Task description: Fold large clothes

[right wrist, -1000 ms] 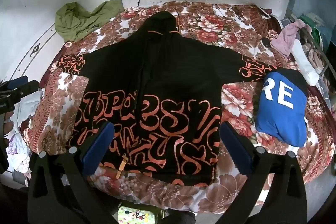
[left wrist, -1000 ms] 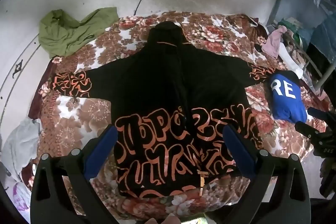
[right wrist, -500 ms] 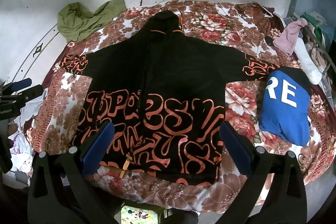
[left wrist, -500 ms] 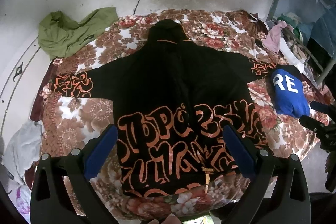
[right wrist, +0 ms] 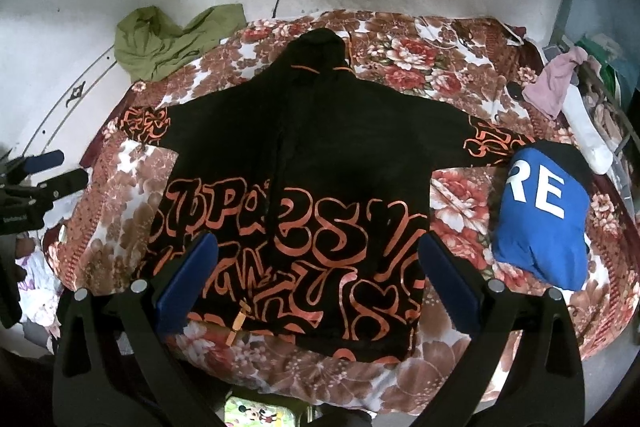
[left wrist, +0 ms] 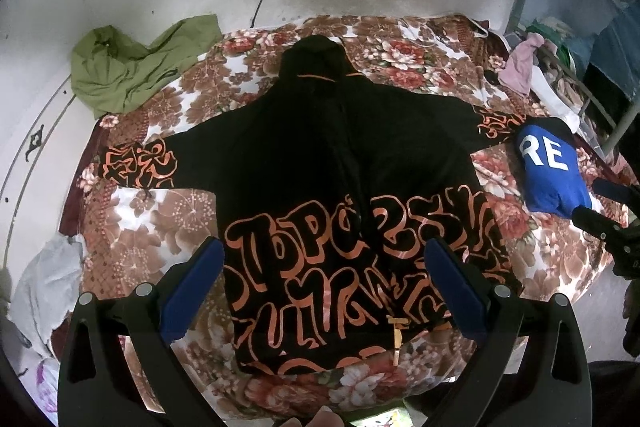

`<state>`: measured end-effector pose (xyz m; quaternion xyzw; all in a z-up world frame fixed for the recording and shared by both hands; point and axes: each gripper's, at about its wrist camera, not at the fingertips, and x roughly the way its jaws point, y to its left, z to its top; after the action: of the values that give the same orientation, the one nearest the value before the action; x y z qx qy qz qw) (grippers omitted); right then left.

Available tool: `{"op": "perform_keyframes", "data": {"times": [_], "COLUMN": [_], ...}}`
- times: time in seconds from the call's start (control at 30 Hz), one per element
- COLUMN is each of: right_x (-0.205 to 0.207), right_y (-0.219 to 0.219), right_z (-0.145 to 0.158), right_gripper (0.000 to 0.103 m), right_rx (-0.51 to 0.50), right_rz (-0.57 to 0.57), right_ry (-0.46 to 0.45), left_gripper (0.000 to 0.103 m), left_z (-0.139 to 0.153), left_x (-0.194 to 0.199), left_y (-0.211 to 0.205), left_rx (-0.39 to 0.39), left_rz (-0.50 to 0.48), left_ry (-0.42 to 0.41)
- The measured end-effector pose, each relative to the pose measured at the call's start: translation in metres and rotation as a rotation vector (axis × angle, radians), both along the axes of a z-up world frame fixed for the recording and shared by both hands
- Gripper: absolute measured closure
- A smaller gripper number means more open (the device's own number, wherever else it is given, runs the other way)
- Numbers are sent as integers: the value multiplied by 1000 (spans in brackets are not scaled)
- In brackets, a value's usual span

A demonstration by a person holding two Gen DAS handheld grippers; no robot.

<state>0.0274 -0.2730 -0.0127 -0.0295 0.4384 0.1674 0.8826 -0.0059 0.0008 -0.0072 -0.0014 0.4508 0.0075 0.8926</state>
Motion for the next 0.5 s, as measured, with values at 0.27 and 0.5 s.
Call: {"op": "perform_keyframes", "data": {"times": [0.27,0.5], "right_x": [4,16], "right_y": [-2,-4], "right_z": [-1,-1], "right_gripper": [4,4], "right_rx": [-1,18], "right_rz": [1,23], "right_ry": [-4,8], "left_gripper": [5,5], "left_z": [3,13], "left_x": [2,2], "left_y": [3,-1], "left_rx": [8,30], "left_rz": [23,56], "left_ry": [1,0]}}
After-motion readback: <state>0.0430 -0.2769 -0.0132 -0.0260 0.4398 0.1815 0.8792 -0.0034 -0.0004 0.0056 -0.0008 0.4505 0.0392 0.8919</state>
